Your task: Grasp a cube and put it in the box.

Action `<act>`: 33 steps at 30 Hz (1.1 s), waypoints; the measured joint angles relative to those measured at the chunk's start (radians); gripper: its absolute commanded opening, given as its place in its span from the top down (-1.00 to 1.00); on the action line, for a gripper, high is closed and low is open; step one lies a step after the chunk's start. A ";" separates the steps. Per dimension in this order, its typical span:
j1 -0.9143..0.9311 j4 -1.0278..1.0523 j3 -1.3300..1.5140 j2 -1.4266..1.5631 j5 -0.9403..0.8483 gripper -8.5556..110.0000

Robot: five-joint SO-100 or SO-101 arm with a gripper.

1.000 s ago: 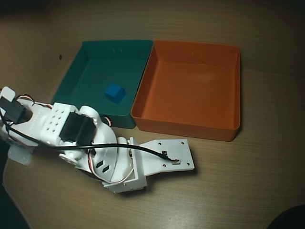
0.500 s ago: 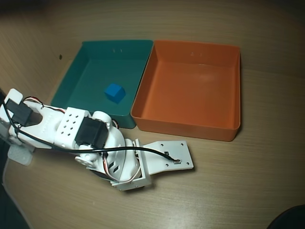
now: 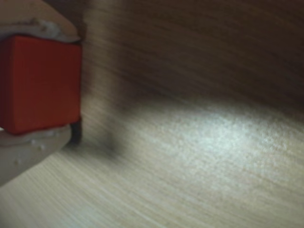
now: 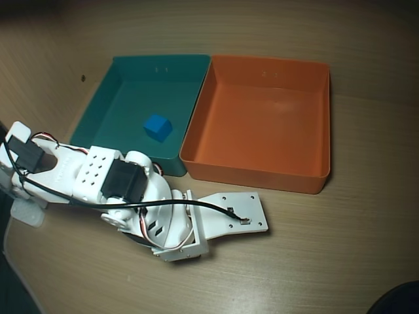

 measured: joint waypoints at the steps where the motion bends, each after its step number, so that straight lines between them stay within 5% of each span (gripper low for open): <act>1: 0.000 0.000 0.000 0.000 0.000 0.92; 14: 0.012 0.000 0.002 0.020 0.000 0.92; 33: -0.021 0.000 0.002 0.439 0.000 0.92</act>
